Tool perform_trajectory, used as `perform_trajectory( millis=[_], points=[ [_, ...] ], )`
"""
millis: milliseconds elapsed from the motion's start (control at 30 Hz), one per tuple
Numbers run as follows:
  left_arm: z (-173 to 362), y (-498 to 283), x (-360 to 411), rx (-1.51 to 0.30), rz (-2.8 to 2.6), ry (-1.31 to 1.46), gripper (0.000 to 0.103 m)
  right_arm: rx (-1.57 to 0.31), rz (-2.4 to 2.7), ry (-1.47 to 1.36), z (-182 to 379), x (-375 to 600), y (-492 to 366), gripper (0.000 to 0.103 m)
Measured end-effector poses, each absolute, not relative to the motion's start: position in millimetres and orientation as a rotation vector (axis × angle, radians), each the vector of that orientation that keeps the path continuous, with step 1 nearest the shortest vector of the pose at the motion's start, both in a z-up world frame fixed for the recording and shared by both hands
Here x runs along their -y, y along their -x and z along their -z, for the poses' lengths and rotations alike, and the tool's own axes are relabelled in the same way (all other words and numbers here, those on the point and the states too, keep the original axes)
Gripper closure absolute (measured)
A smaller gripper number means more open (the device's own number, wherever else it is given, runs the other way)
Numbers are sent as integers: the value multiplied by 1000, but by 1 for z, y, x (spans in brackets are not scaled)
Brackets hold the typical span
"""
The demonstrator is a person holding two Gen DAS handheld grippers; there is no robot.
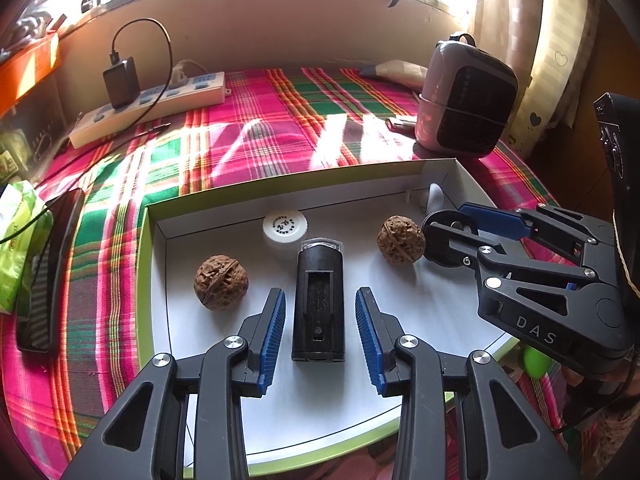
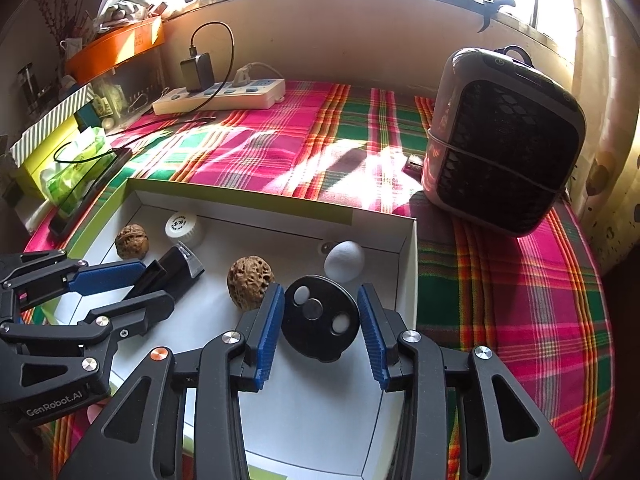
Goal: Organize objects
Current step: 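Lower both devices into the box lid and open both grippers, then withdraw both tools from the box lid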
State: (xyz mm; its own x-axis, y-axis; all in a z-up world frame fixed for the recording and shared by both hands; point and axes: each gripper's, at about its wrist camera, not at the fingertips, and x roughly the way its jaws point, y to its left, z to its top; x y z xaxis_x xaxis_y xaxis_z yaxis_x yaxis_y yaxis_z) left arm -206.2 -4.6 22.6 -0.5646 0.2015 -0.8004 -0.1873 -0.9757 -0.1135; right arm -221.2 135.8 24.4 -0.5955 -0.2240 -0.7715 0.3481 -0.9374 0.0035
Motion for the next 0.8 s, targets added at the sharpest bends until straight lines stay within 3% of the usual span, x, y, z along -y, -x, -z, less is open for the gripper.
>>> perform_trajectory(
  millis=[800],
  points=[
    [-51,149,2,-89,-2745,1192,68,-105,2583,-1124,-43,-147,169,58]
  ],
)
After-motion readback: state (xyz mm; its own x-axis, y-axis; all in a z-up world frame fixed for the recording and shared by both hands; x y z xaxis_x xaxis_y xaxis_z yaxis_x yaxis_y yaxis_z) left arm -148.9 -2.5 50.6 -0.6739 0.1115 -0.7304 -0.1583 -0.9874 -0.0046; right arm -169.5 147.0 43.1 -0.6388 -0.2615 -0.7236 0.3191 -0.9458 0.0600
